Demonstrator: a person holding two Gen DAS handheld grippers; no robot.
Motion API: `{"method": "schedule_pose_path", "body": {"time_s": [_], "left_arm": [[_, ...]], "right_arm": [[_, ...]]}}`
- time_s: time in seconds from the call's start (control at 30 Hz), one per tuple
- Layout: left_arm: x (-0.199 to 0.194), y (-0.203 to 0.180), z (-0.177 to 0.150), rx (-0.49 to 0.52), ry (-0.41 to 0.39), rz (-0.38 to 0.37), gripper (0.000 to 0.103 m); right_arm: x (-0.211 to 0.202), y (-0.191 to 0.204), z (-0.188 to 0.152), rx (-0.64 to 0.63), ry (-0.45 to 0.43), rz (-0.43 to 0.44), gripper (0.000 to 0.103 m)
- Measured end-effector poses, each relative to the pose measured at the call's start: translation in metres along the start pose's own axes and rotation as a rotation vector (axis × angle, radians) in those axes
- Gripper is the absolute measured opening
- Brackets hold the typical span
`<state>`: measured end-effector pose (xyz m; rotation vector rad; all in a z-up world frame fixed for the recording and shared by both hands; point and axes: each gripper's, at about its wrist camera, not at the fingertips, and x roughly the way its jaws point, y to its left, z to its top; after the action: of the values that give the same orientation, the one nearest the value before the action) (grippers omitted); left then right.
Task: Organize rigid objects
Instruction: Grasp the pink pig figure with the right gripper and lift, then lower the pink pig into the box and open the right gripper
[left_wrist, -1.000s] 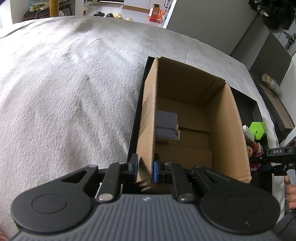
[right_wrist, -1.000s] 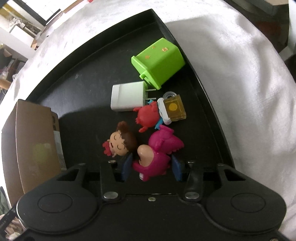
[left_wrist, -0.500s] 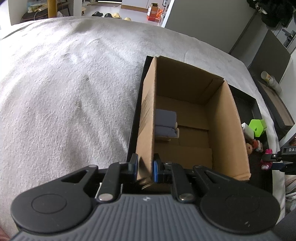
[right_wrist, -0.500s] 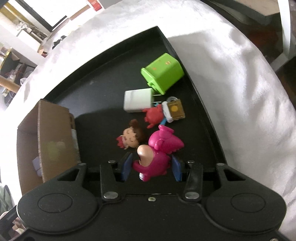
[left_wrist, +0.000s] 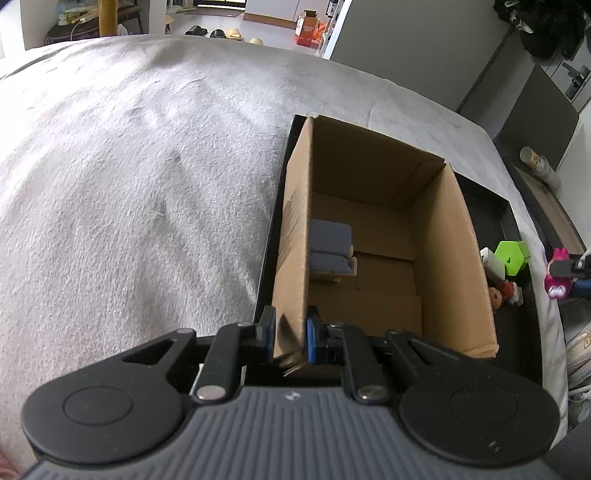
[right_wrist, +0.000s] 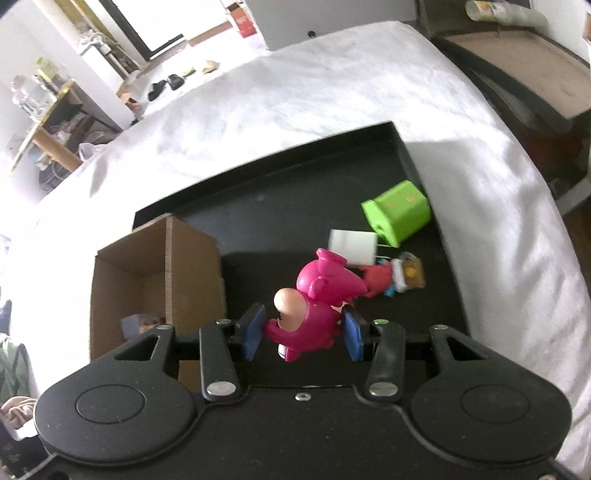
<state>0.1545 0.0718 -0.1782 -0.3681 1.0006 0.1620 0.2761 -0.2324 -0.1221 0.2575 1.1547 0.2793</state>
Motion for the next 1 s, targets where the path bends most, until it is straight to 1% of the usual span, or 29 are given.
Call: {"method": "schedule_pose_path", "body": {"time_s": [0.37,0.67,1.0], "left_arm": [[0.000,0.004,-0.001,-0.003,-0.008,-0.032,0.014],[0.001,0.007,-0.001,-0.010,-0.013,-0.050,0.014],[0.002,0.010,-0.001,-0.024,-0.012,-0.063,0.014]], "right_arm": [[0.000,0.054,0.005,-0.078,-0.028,0.059,0.045],[0.012,0.100,0.001,-0.148,-0.012,0.122,0.045],[0.039,0.148,-0.003,-0.210,0.036,0.179,0.045]]}}
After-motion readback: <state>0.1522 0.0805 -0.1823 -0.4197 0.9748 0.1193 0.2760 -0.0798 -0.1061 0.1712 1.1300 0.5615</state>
